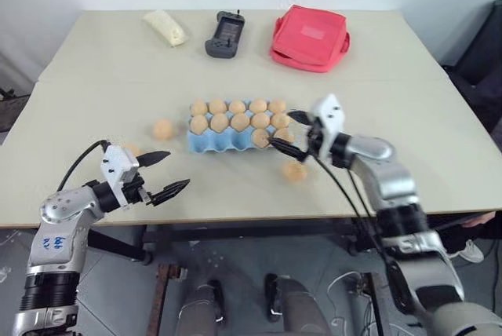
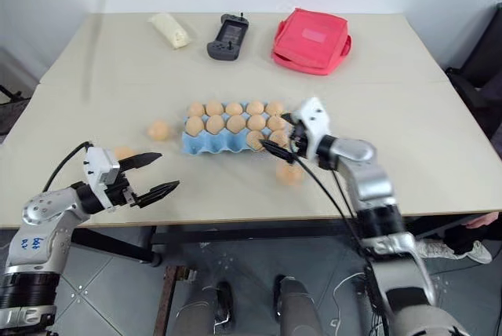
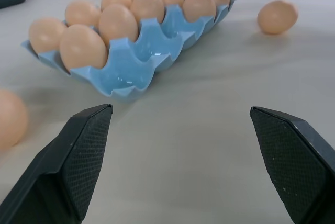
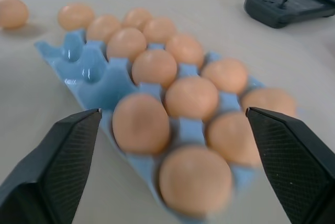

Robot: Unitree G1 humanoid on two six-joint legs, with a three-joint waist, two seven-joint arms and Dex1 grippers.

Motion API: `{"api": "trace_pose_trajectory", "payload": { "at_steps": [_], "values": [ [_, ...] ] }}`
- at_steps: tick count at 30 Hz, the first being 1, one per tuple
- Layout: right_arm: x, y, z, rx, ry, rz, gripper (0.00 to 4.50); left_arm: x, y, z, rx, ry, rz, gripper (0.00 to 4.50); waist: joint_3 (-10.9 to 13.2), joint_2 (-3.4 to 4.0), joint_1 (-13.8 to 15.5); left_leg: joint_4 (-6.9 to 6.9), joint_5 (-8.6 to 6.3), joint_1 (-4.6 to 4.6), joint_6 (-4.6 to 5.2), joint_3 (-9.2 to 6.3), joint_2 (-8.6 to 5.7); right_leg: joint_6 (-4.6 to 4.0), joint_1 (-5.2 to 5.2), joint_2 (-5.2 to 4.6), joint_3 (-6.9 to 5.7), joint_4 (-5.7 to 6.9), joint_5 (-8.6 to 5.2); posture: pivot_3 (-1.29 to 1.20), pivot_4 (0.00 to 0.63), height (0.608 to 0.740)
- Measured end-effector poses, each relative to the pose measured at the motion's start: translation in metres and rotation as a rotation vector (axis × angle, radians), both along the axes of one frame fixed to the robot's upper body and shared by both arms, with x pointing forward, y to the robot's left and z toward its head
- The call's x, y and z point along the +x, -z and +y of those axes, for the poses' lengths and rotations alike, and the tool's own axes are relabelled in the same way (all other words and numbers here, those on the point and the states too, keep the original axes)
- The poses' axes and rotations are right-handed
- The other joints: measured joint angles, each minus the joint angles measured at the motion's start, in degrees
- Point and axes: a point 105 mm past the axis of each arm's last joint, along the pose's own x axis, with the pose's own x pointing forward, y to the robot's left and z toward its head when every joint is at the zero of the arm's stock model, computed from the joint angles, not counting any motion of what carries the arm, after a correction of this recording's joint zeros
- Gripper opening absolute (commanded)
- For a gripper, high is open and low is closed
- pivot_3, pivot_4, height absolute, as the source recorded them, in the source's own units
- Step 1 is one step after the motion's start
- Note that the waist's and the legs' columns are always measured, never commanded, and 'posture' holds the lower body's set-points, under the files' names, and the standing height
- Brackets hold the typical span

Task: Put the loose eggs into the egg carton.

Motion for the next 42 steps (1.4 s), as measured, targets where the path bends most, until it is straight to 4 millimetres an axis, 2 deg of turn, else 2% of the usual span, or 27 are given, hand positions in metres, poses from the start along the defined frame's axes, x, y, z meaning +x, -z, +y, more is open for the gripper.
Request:
{"api": "trace_pose_trajectory", "payload": {
  "at_steps": [4, 7, 12, 16, 18, 22, 25, 28, 32, 34, 37, 40, 42],
  "values": [
    [-0.025, 0.017, -0.038, -0.013, -0.006, -0.031, 4.49, 0.006, -0.007, -0.017, 0.005, 0.056, -0.027, 4.5, 0.0, 0.0, 0.4, 0.02, 0.0, 0.09, 0.0, 0.0, 0.0, 0.02, 0.1, 0.07, -0.16, -0.04, 0.01, 0.0, 0.15, 0.74],
    [-0.043, 0.036, -0.072, -0.006, 0.009, 0.056, 4.49, 0.007, -0.005, -0.029, 0.008, 0.108, -0.016, 4.5, 0.0, 0.0, 0.4, 0.12, 0.0, 0.1, 0.01, -0.01, 0.0, 0.07, 0.14, 0.08, -0.46, -0.04, 0.03, 0.0, 0.15, 0.74],
    [-0.048, 0.043, -0.104, -0.003, 0.08, 0.08, 4.49, 0.009, 0.0, -0.04, 0.025, 0.165, 0.004, 4.5, 0.0, 0.0, 0.0, 0.52, -0.01, 0.14, 0.02, -0.12, 0.12, 0.07, 0.24, 0.23, -0.56, 0.01, 0.07, 0.0, 0.15, 0.74],
    [-0.05, 0.052, -0.111, -0.002, 0.091, 0.095, 4.49, 0.009, 0.001, -0.043, 0.021, 0.178, 0.008, 4.5, 0.0, 0.01, 0.1, 0.78, -0.03, 0.04, 0.06, -0.12, 0.16, -0.22, 0.26, 0.25, -0.51, 0.0, -0.01, 0.0, 0.15, 0.74],
    [-0.05, 0.049, -0.107, 0.01, 0.07, 0.094, 4.49, 0.011, 0.001, -0.042, 0.023, 0.173, 0.004, 4.5, 0.0, 0.01, 0.1, 0.86, -0.03, 0.04, 0.08, -0.11, 0.16, -0.25, 0.29, 0.24, -0.48, -0.02, 0.01, 0.0, 0.15, 0.74],
    [-0.053, 0.034, -0.069, 0.032, -0.093, 0.085, 4.49, 0.011, 0.001, -0.038, 0.032, 0.174, 0.011, 4.5, 0.0, 0.01, 0.0, 0.85, -0.04, 0.05, 0.08, -0.1, 0.17, -0.32, 0.28, 0.26, -0.44, -0.04, 0.04, 0.0, 0.15, 0.74],
    [-0.049, 0.031, -0.048, 0.02, -0.158, 0.09, 4.49, 0.012, 0.0, -0.033, 0.04, 0.165, 0.012, 4.5, 0.0, 0.01, 0.2, 0.84, -0.04, 0.01, 0.08, -0.1, 0.2, -0.43, 0.26, 0.25, -0.47, -0.13, 0.01, 0.0, 0.15, 0.74],
    [-0.038, 0.033, -0.027, 0.019, -0.194, 0.099, 4.49, 0.013, 0.001, -0.028, 0.034, 0.147, 0.015, 4.5, 0.0, 0.01, 0.1, 0.79, -0.05, -0.03, 0.09, -0.06, 0.22, -0.47, 0.26, 0.25, -0.44, -0.23, 0.0, 0.0, 0.15, 0.74],
    [-0.028, 0.052, -0.01, -0.02, -0.209, 0.117, 4.49, 0.01, 0.005, -0.023, 0.035, 0.13, 0.032, 4.5, 0.0, 0.01, 0.2, 0.61, -0.06, -0.04, 0.1, -0.02, 0.23, -0.33, 0.2, 0.21, -0.46, -0.26, 0.08, 0.0, 0.15, 0.74],
    [-0.026, 0.063, -0.004, -0.036, -0.216, 0.122, 4.12, 0.008, 0.007, -0.02, 0.036, 0.119, 0.038, 4.5, 0.0, 0.01, 0.4, 0.48, -0.06, -0.06, 0.08, -0.03, 0.22, -0.23, 0.15, 0.15, -0.46, -0.24, 0.14, 0.0, 0.15, 0.74],
    [-0.026, 0.069, 0.004, -0.014, -0.234, 0.114, 3.25, 0.006, 0.005, -0.019, 0.039, 0.105, 0.028, 4.5, 0.0, 0.01, 0.3, 0.43, -0.1, -0.04, 0.02, -0.04, 0.24, -0.09, 0.15, 0.12, -0.46, -0.19, 0.21, 0.0, 0.15, 0.74],
    [-0.029, 0.067, 0.011, 0.008, -0.267, 0.101, 2.19, 0.003, 0.003, -0.016, 0.042, 0.09, 0.022, 4.5, 0.0, 0.01, 0.2, 0.43, -0.09, -0.02, 0.01, -0.05, 0.26, -0.1, 0.14, 0.13, -0.48, -0.11, 0.21, 0.0, 0.15, 0.74],
    [-0.032, 0.061, 0.014, 0.005, -0.303, 0.079, 1.67, 0.001, 0.005, -0.008, 0.046, 0.061, 0.032, 4.5, 0.0, 0.02, 0.0, 0.44, -0.1, 0.04, 0.01, -0.02, 0.27, -0.1, 0.14, 0.15, -0.49, -0.08, 0.21, 0.0, 0.15, 0.74]
  ]
}}
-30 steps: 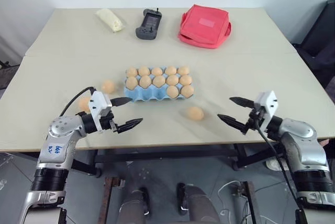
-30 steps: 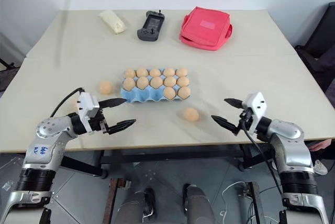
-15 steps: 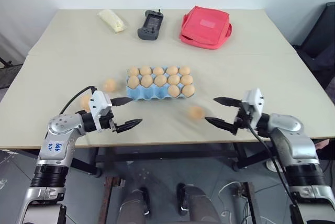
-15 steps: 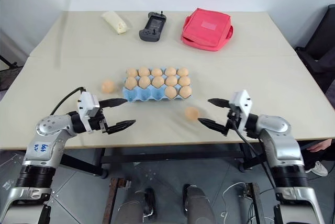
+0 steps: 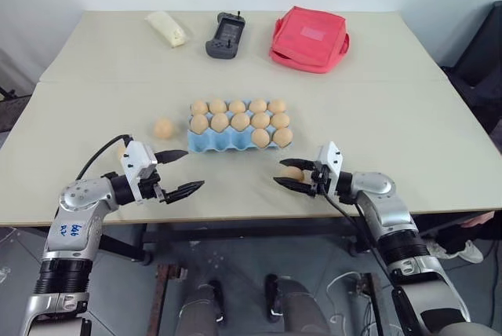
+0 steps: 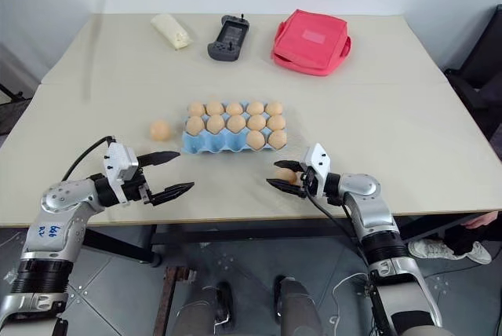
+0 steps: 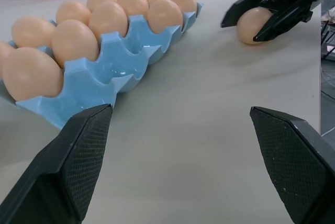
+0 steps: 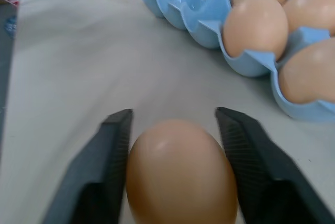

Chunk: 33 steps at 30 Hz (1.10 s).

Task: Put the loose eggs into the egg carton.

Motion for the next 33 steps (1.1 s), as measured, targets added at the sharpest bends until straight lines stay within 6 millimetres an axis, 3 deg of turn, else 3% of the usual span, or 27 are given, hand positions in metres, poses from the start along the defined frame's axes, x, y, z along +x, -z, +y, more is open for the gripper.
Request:
{"api": "trace_pose_trajectory", "payload": {
  "at_steps": [4, 8, 11, 16, 22, 25, 29, 33],
  "values": [
    [-0.003, -0.023, 0.014, 0.041, -0.05, -0.049, 1.67, -0.006, 0.004, 0.009, -0.004, -0.05, 0.009, 4.5, 0.0, 0.0, -0.1, 0.0, 0.0, 0.01, -0.03, -0.03, 0.08, -0.1, -0.01, 0.0, 0.03, 0.06, -0.05, 0.0, 0.15, 0.74],
    [0.004, -0.046, 0.042, 0.094, -0.088, -0.097, 1.67, -0.009, 0.006, 0.019, -0.023, -0.1, 0.01, 4.5, 0.0, 0.0, -0.3, -0.03, 0.0, 0.0, -0.06, -0.02, 0.14, -0.32, -0.05, 0.02, 0.05, 0.06, -0.1, 0.0, 0.15, 0.74],
    [0.019, -0.064, 0.067, 0.104, -0.082, -0.141, 1.67, -0.01, 0.005, 0.022, -0.031, -0.126, 0.006, 4.5, 0.0, 0.0, -0.5, -0.07, 0.01, -0.02, -0.08, -0.01, 0.14, -0.32, -0.08, 0.01, 0.04, 0.05, -0.09, 0.0, 0.15, 0.74],
    [0.043, -0.077, 0.088, 0.102, -0.015, -0.198, 1.67, -0.01, 0.005, 0.021, -0.048, -0.154, 0.005, 4.5, 0.0, 0.0, -0.7, -0.31, 0.02, -0.04, -0.15, 0.08, 0.13, -0.22, -0.1, -0.08, -0.12, -0.09, -0.03, 0.0, 0.15, 0.74],
    [0.05, -0.063, 0.101, 0.115, -0.005, -0.139, 3.51, -0.012, 0.003, 0.018, -0.07, -0.163, 0.004, 4.5, 0.0, 0.0, -1.1, -0.45, 0.04, -0.06, -0.34, 0.15, 0.14, -0.29, -0.21, -0.05, -0.18, 0.0, -0.1, 0.0, 0.15, 0.74],
    [0.051, -0.065, 0.099, 0.117, -0.002, -0.145, 4.46, -0.012, 0.004, 0.018, -0.082, -0.174, 0.014, 4.5, 0.0, 0.0, -1.3, -0.41, 0.08, 0.0, -0.37, 0.15, 0.15, -0.29, -0.21, -0.04, -0.17, 0.09, -0.1, 0.0, 0.15, 0.74],
    [0.046, -0.065, 0.073, 0.117, -0.006, -0.168, 4.46, -0.013, 0.003, 0.025, -0.091, -0.208, 0.009, 4.5, 0.0, 0.0, -1.3, -0.37, 0.09, 0.06, -0.37, 0.08, 0.16, -0.29, -0.19, -0.05, -0.18, 0.2, -0.1, 0.0, 0.15, 0.74],
    [0.026, -0.047, 0.035, 0.076, -0.027, -0.133, 4.46, -0.014, 0.004, 0.029, -0.094, -0.227, 0.011, 4.5, 0.0, 0.0, -1.0, -0.36, 0.09, 0.03, -0.37, 0.04, 0.16, -0.31, -0.17, -0.09, -0.22, 0.17, -0.11, 0.0, 0.15, 0.74]
  ]
}}
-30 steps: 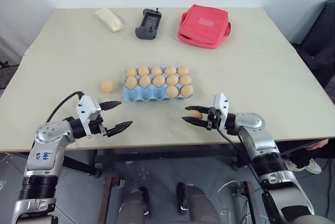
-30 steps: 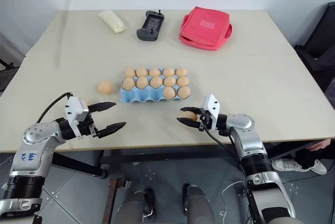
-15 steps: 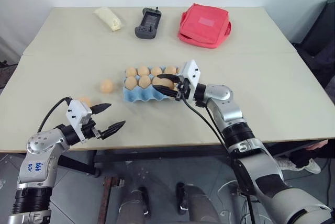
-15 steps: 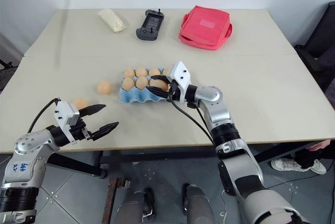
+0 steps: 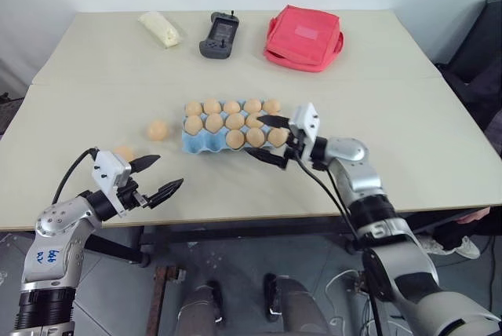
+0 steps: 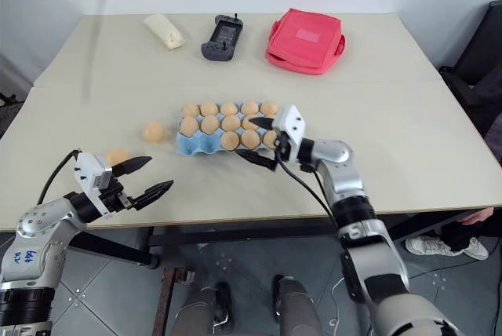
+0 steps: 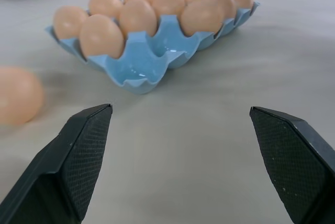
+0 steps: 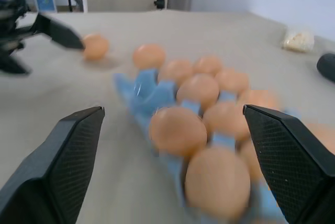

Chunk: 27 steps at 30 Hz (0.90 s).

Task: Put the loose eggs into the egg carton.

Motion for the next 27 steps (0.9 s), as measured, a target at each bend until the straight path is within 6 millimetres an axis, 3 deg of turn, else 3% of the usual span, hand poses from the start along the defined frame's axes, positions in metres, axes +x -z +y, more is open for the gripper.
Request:
{"api": "trace_pose_trajectory", "payload": {
  "at_steps": [6, 9, 15, 17, 18, 22, 27],
  "values": [
    [-0.034, 0.023, -0.048, -0.107, -0.02, 0.067, 4.46, -0.002, 0.001, 0.001, 0.0, -0.01, 0.0, 4.5, 0.0, 0.0, 0.0, 0.0, -0.01, 0.05, 0.01, 0.0, 0.01, -0.02, 0.01, 0.04, 0.0, -0.04, -0.02, 0.0, 0.15, 0.74],
    [-0.044, 0.035, -0.067, -0.136, 0.01, 0.113, 4.46, -0.007, 0.004, 0.016, -0.003, -0.082, 0.007, 4.5, 0.0, 0.0, -0.5, 0.0, -0.01, 0.1, 0.01, -0.01, 0.01, -0.03, 0.01, 0.1, 0.05, -0.06, -0.02, 0.0, 0.15, 0.74],
    [-0.048, 0.023, -0.063, -0.109, 0.015, 0.068, 4.46, -0.019, 0.012, 0.061, -0.071, -0.341, -0.035, 4.5, 0.0, -0.01, -0.3, 0.13, -0.02, 0.13, -0.01, -0.28, 0.02, -0.17, 0.08, 0.17, -0.06, -0.18, -0.04, 0.0, 0.15, 0.74],
    [-0.049, 0.023, -0.064, -0.097, 0.024, 0.065, 4.46, -0.023, 0.011, 0.072, -0.081, -0.399, -0.05, 4.5, 0.0, 0.0, -0.2, 0.11, -0.03, 0.01, 0.01, -0.3, 0.03, -0.93, 0.17, 0.18, -0.12, -0.53, -0.41, 0.0, 0.15, 0.74],
    [-0.05, 0.024, -0.064, -0.093, 0.028, 0.069, 4.46, -0.024, 0.01, 0.075, -0.09, -0.42, -0.056, 4.5, 0.0, -0.01, 0.0, 0.11, -0.04, -0.04, 0.03, -0.3, 0.02, -0.89, 0.22, 0.15, -0.16, -0.64, -0.38, 0.0, 0.15, 0.74],
    [-0.05, 0.023, -0.062, -0.081, 0.03, 0.067, 4.46, -0.018, 0.007, 0.07, -0.118, -0.42, -0.064, 4.5, 0.0, -0.01, 1.1, 0.09, -0.11, -0.15, 0.15, -0.02, 0.02, -0.61, 0.29, 0.14, -0.12, -1.05, -0.15, 0.0, 0.15, 0.74],
    [-0.051, 0.021, -0.06, -0.075, 0.023, 0.056, 4.46, 0.023, -0.029, 0.044, -0.188, -0.372, -0.145, 4.5, 0.0, -0.06, 2.5, 0.09, -0.11, -0.17, 0.16, 0.05, 0.02, -0.26, 0.26, 0.15, -0.16, -1.07, 0.05, 0.0, 0.15, 0.74]
  ]
}}
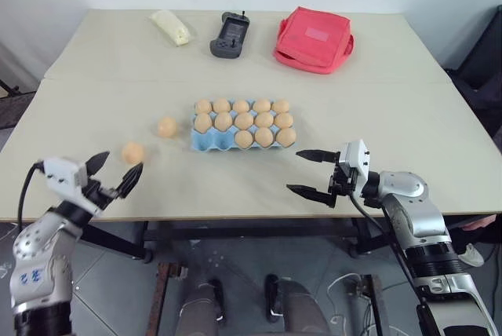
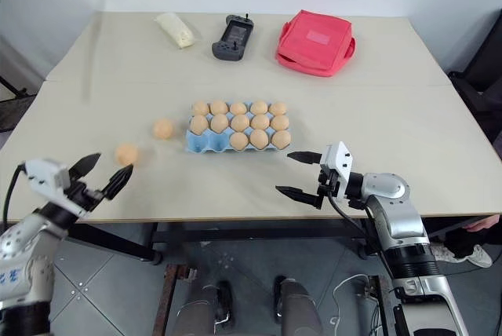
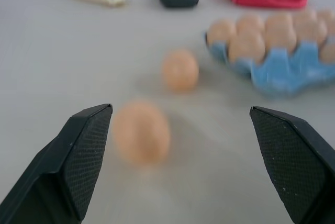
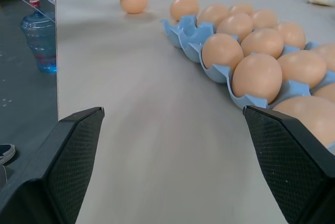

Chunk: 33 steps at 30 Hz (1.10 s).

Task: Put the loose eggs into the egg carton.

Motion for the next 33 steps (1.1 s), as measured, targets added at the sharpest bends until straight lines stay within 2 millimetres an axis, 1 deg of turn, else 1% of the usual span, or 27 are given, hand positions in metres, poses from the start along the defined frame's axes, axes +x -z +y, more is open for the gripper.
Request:
{"api": "trace_pose_trajectory", "payload": {
  "at_steps": [1, 2, 3, 5, 7, 10, 13, 16, 18, 21, 25, 28, 32, 33],
  "values": [
    [0.0, 0.0, 0.0, 0.0, 0.0, -0.002, 4.46, 0.008, -0.006, -0.004, -0.004, 0.006, -0.01, 4.5, 0.0, 0.01, 0.2, 0.0, 0.0, 0.09, 0.0, 0.05, -0.01, 0.35, 0.02, 0.02, -0.06, 0.09, 0.2, 0.0, 0.15, 0.74],
    [0.0, -0.001, 0.0, 0.0, 0.001, -0.003, 4.46, 0.018, -0.01, -0.009, -0.005, 0.013, -0.014, 4.5, 0.0, 0.0, 0.3, 0.0, 0.0, 0.11, 0.01, 0.06, -0.01, 0.5, 0.01, 0.04, -0.17, 0.13, 0.28, 0.0, 0.15, 0.74],
    [0.0, -0.001, 0.001, 0.001, 0.0, -0.006, 4.46, 0.026, -0.015, -0.014, -0.003, 0.024, -0.017, 4.5, 0.0, 0.0, 0.3, 0.0, 0.01, 0.09, 0.01, 0.05, 0.0, 0.51, -0.01, 0.06, -0.29, 0.12, 0.29, 0.0, 0.15, 0.74],
    [0.001, -0.002, 0.001, 0.002, 0.002, -0.009, 4.46, 0.046, -0.017, -0.025, 0.015, 0.035, 0.011, 4.5, 0.0, 0.0, 0.4, 0.05, 0.02, 0.11, 0.01, 0.04, 0.0, 0.5, -0.02, 0.06, -0.36, 0.25, 0.28, 0.0, 0.15, 0.74],
    [0.001, -0.002, 0.001, 0.003, 0.003, -0.011, 4.46, 0.061, -0.017, -0.032, 0.033, 0.031, 0.037, 4.5, 0.0, 0.0, 0.2, 0.07, 0.01, 0.11, 0.02, 0.04, 0.0, 0.5, -0.03, 0.07, -0.37, 0.32, 0.28, 0.0, 0.15, 0.74],
    [0.001, -0.003, 0.002, 0.005, 0.01, -0.015, 4.46, 0.086, -0.016, -0.036, 0.073, -0.007, 0.091, 4.5, 0.0, 0.0, 0.2, 0.22, 0.01, 0.1, 0.01, 0.03, 0.0, 0.46, -0.08, 0.13, -0.41, 0.56, 0.25, 0.0, 0.15, 0.74],
    [-0.001, -0.007, 0.003, 0.01, 0.009, -0.034, 4.46, 0.1, -0.013, -0.035, 0.083, -0.038, 0.136, 4.5, 0.0, 0.0, 0.2, 0.42, -0.03, 0.1, -0.04, 0.02, 0.04, 0.42, -0.1, 0.2, -0.41, 0.75, 0.22, 0.0, 0.15, 0.74],
    [-0.004, -0.011, 0.006, 0.015, 0.005, -0.054, 4.46, 0.108, 0.0, -0.034, 0.11, -0.056, 0.211, 4.5, 0.0, 0.0, 0.2, 0.68, -0.05, 0.09, -0.04, -0.01, 0.07, 0.41, -0.09, 0.25, -0.43, 0.91, 0.21, 0.0, 0.15, 0.74],
    [-0.005, -0.014, 0.007, 0.026, 0.005, -0.063, 4.46, 0.108, 0.008, -0.035, 0.123, -0.049, 0.246, 4.5, 0.0, 0.0, 0.2, 0.73, -0.05, 0.09, -0.04, -0.02, 0.13, 0.41, -0.09, 0.24, -0.42, 0.94, 0.22, 0.0, 0.15, 0.74],
    [-0.005, -0.019, 0.01, 0.05, 0.011, -0.081, 4.46, 0.108, 0.011, -0.035, 0.129, -0.037, 0.262, 4.5, 0.0, 0.0, 0.3, 0.72, -0.05, 0.09, -0.04, -0.04, 0.2, 0.4, -0.09, 0.22, -0.42, 0.95, 0.22, 0.0, 0.15, 0.74],
    [-0.005, -0.023, 0.012, 0.075, 0.028, -0.08, 4.46, 0.106, 0.016, -0.03, 0.135, -0.036, 0.296, 4.5, 0.0, 0.0, 0.3, 0.7, -0.05, 0.09, -0.03, -0.05, 0.18, 0.37, -0.1, 0.17, -0.42, 0.97, 0.2, 0.0, 0.15, 0.74],
    [-0.005, -0.025, 0.012, 0.08, 0.032, -0.083, 4.5, 0.106, 0.025, -0.028, 0.122, -0.032, 0.337, 3.85, 0.0, 0.0, 0.3, 0.71, -0.06, 0.07, -0.02, -0.04, 0.17, 0.37, -0.1, 0.16, -0.43, 0.96, 0.2, 0.0, 0.15, 0.74],
    [-0.004, -0.027, 0.014, 0.088, 0.037, -0.083, 4.5, 0.109, 0.029, -0.028, 0.111, -0.029, 0.358, 2.57, 0.0, 0.0, 0.3, 0.73, -0.06, 0.08, -0.01, -0.05, 0.16, 0.38, -0.09, 0.15, -0.44, 0.97, 0.21, 0.0, 0.15, 0.74],
    [-0.004, -0.027, 0.014, 0.089, 0.039, -0.079, 4.5, 0.11, 0.028, -0.028, 0.113, -0.027, 0.356, 2.31, 0.0, 0.0, 0.3, 0.72, -0.06, 0.08, -0.01, -0.05, 0.15, 0.38, -0.09, 0.15, -0.44, 0.97, 0.21, 0.0, 0.15, 0.74]
  ]
}}
